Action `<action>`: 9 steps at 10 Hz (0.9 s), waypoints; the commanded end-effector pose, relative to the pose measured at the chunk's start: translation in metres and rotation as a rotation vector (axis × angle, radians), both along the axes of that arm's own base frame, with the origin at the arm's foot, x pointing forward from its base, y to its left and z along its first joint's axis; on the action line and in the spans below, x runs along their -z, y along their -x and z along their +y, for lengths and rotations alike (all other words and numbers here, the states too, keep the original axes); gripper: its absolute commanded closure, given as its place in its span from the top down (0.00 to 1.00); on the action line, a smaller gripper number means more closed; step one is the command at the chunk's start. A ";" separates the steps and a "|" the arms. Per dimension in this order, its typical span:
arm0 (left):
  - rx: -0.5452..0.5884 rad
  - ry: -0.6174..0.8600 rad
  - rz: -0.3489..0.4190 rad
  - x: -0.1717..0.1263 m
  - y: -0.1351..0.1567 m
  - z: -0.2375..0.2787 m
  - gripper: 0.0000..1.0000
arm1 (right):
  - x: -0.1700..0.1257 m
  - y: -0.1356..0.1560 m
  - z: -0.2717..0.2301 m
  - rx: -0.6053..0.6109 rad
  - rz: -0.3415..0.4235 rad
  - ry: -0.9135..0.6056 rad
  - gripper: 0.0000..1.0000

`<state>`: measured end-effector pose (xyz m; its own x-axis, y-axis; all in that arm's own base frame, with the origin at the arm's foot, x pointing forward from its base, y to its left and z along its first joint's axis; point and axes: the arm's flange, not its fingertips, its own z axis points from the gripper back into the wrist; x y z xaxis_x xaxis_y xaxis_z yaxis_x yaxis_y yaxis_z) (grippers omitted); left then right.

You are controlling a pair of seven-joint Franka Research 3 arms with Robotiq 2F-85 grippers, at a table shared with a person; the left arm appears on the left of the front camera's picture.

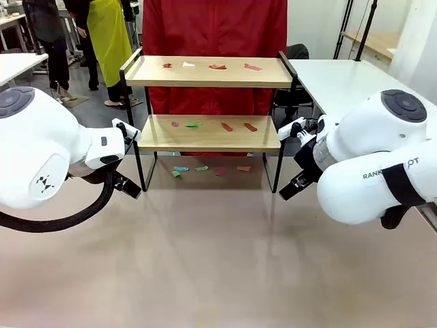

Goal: Clean the shelf.
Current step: Pick up the Duster handed by the human.

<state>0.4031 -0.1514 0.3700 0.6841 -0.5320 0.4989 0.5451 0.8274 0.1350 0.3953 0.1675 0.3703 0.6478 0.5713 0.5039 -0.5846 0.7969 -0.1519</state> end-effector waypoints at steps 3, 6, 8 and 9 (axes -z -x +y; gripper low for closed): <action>0.000 0.000 0.000 0.000 0.000 0.000 1.00 | 0.000 0.000 0.000 0.000 0.000 0.000 1.00; 0.000 0.000 0.000 0.000 0.000 0.000 1.00 | 0.000 0.000 0.000 0.000 0.000 0.000 1.00; 0.000 0.000 0.000 0.000 0.000 0.000 1.00 | 0.000 0.000 0.000 0.000 0.000 0.000 1.00; 0.000 0.000 0.000 0.000 0.000 0.000 1.00 | 0.000 0.000 0.000 -0.001 0.000 0.001 1.00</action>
